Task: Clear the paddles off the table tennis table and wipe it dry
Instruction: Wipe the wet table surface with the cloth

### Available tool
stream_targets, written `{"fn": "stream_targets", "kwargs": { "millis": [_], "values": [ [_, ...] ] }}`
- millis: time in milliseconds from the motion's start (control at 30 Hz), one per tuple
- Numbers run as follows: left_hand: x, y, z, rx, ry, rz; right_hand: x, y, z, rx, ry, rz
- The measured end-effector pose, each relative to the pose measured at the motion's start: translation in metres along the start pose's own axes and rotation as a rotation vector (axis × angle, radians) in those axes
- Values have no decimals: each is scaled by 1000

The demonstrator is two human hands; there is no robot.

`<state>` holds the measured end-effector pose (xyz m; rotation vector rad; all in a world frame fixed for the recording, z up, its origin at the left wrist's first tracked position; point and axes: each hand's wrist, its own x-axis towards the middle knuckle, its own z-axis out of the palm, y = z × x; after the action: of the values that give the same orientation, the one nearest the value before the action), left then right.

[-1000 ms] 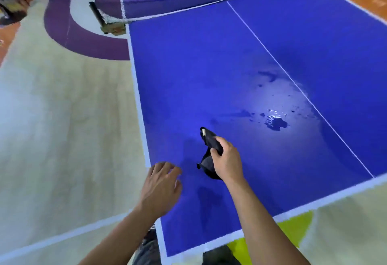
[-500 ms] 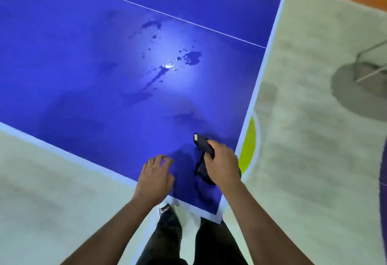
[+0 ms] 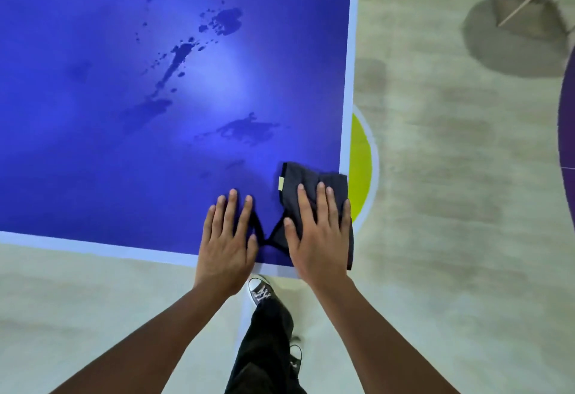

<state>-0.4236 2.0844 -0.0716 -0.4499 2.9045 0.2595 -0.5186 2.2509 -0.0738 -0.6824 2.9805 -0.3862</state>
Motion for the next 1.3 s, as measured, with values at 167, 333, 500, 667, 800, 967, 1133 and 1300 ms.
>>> {"fn": "stream_targets", "kwargs": {
  "millis": [167, 333, 500, 667, 800, 967, 1133, 1300],
  "values": [
    [-3, -1, -11, -42, -5, 19, 3, 6, 10, 45, 111, -63],
    [12, -11, -35, -63, -17, 37, 6, 2, 18, -6, 90, 18],
    [67, -22, -53, -93, 18, 83, 31, -2, 17, -56, 35, 74],
    [154, -31, -69, -95, 61, 136, 102, 0, 12, -61, 34, 98],
    [224, -39, -79, -72, 70, 178, 159, 7, 11, -60, 29, 103],
    [311, -49, -88, -64, 119, 175, 242, 20, 8, -70, 32, 113],
    [363, -58, -85, -54, 128, 169, 353, 43, 2, -50, 66, 101],
    [365, -56, -83, -70, 144, 149, 475, 61, -7, -35, 70, 112]
  ]
}}
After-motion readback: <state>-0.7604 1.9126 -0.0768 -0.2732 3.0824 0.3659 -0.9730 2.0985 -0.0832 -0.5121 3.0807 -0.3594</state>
